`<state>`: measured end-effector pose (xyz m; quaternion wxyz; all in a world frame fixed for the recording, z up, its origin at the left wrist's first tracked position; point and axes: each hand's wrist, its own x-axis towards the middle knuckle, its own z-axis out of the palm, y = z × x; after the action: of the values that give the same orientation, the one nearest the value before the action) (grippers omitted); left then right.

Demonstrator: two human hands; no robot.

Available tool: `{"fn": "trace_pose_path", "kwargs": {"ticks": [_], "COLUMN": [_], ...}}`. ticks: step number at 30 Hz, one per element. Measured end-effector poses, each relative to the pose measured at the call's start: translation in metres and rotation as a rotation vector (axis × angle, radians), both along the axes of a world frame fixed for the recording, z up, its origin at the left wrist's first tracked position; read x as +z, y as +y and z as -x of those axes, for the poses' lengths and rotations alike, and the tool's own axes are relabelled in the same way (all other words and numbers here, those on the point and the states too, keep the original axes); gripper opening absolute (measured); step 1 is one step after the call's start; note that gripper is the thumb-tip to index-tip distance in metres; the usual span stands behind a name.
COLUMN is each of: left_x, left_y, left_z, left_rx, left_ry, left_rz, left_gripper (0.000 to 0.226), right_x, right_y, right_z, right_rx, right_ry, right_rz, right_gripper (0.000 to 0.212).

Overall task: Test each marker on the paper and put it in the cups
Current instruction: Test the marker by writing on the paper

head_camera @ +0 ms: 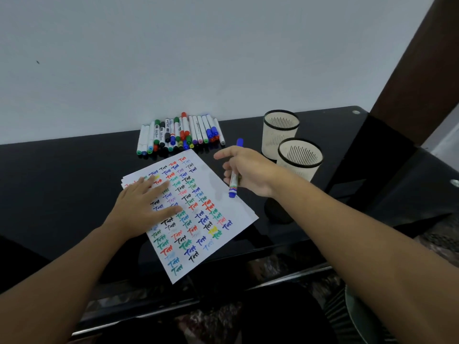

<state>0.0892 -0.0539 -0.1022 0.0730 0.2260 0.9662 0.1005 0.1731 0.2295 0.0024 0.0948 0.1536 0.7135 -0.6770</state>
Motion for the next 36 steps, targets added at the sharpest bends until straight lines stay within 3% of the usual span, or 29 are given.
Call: {"fn": "trace_pose_path", "kwargs": {"ticks": [6,13,15,18,20,22,26,27,29,31,34,36], "left_x": [0.008,0.003,-0.004,-0.007,-0.009,-0.010,-0.011,-0.012,-0.013,-0.014,-0.014,-0.014], "left_y": [0.004,0.025,0.024,0.022,0.021,0.021,0.021,0.021,0.021,0.020,0.021,0.021], "left_z": [0.007,-0.015,-0.017,-0.016,-0.015,-0.014,-0.012,-0.012,-0.012,-0.011,-0.010,-0.010], "left_rx": [-0.039,-0.088,-0.088,-0.092,-0.094,-0.095,-0.092,-0.091,-0.090,-0.088,-0.089,-0.092], "left_ry": [-0.030,-0.019,0.014,0.032,0.038,0.039,0.048,0.049,0.052,0.053,0.049,0.046], "left_rz": [0.062,-0.066,-0.071,-0.064,-0.065,-0.072,-0.069,-0.066,-0.062,-0.065,-0.063,-0.060], "left_gripper": [0.117,0.094,0.089,0.086,0.085,0.084,0.085,0.085,0.085,0.084,0.083,0.084], "right_x": [-0.001,0.007,0.013,0.023,0.025,0.029,0.044,0.048,0.050,0.045,0.035,0.030], "right_y": [0.010,0.003,0.002,0.009,0.017,0.026,0.042,0.045,0.056,0.069,0.090,0.099], "right_z": [-0.004,-0.012,-0.012,-0.014,-0.018,-0.022,-0.033,-0.037,-0.041,-0.043,-0.044,-0.047], "right_rx": [0.023,-0.028,-0.087,-0.021,0.052,0.046,-0.085,-0.121,-0.210,-0.320,-0.379,-0.377], "right_ry": [0.120,0.127,0.081,0.101,0.189,0.265,0.366,0.382,0.408,0.426,0.403,0.376], "right_rz": [-0.070,-0.347,-0.229,-0.011,-0.158,-0.425,-0.539,-0.608,-0.819,-0.953,-0.933,-0.927], "right_gripper": [0.029,0.029,0.026,0.042,0.056,0.053,0.011,0.012,0.041,0.042,0.024,0.029]}}
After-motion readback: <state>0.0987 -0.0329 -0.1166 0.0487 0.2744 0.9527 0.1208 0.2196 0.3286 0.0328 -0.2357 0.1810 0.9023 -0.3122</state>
